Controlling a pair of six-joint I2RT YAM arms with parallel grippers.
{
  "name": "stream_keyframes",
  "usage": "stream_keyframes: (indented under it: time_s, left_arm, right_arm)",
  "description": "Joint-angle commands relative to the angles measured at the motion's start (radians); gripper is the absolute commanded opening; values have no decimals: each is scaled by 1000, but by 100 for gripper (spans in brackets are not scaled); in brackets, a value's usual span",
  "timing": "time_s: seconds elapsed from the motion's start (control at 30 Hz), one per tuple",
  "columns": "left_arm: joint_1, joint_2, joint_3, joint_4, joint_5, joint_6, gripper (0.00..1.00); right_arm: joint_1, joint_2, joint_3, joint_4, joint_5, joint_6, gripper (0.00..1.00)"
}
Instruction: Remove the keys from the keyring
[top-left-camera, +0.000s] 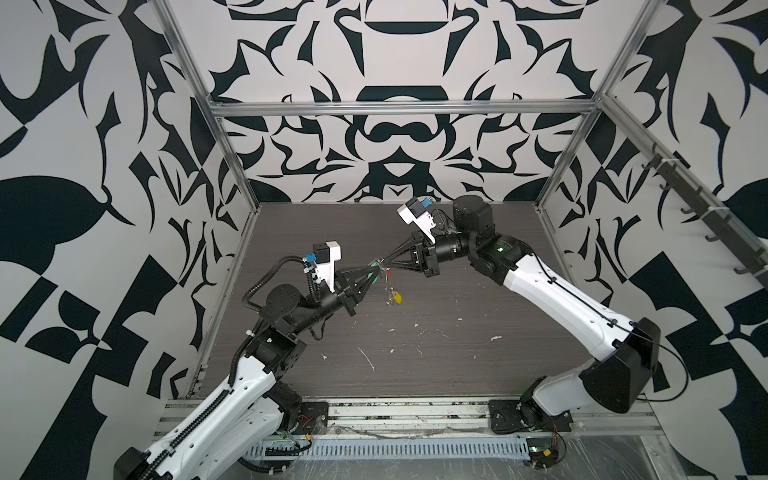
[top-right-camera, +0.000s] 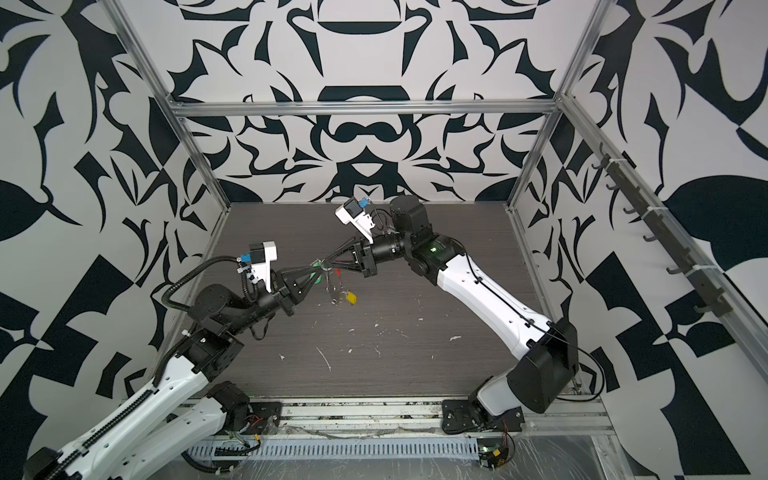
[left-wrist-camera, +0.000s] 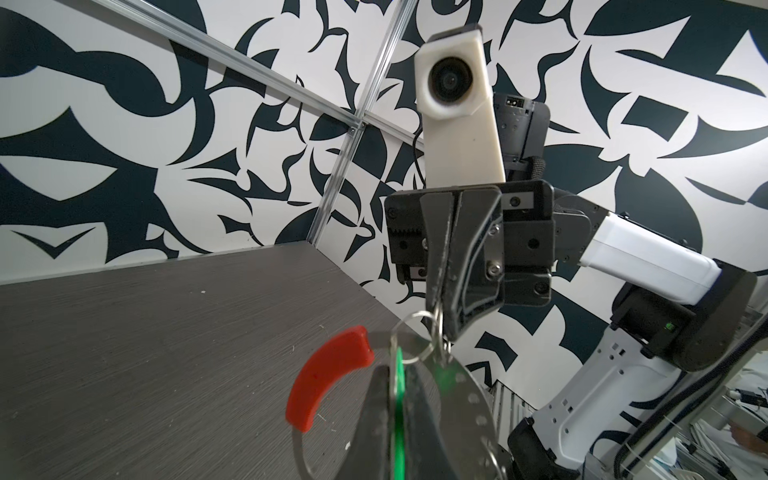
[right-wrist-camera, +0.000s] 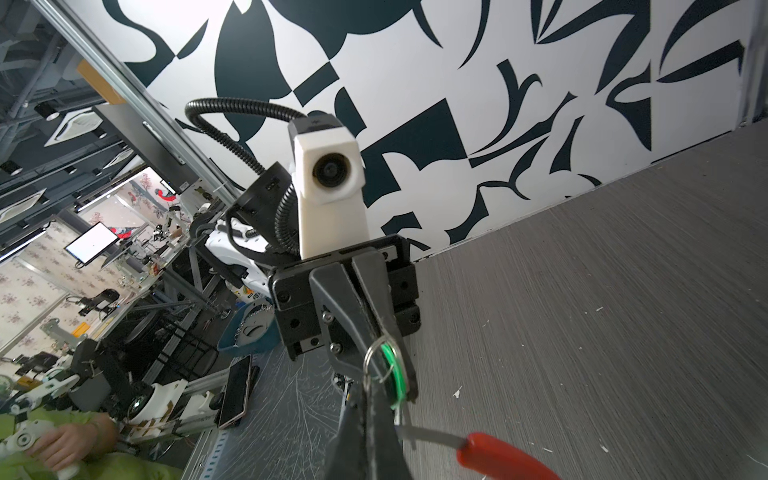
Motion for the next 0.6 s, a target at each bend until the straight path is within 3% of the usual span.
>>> stream_keyframes:
  time_s: [0.0,0.3,0.57]
  left_arm:
    - [3,-42,-17,-16,-46,-12,0]
    - [-3,-79,-34,-75,-89,-41,0]
    - [-14,-91,-48,-80,-94,-61,0]
  right_arm:
    - [3,-44,-40,129,66,83,0]
    - [2,-47,-143,363,180,301,0]
    - [3,-28,-154,402,267,403,0]
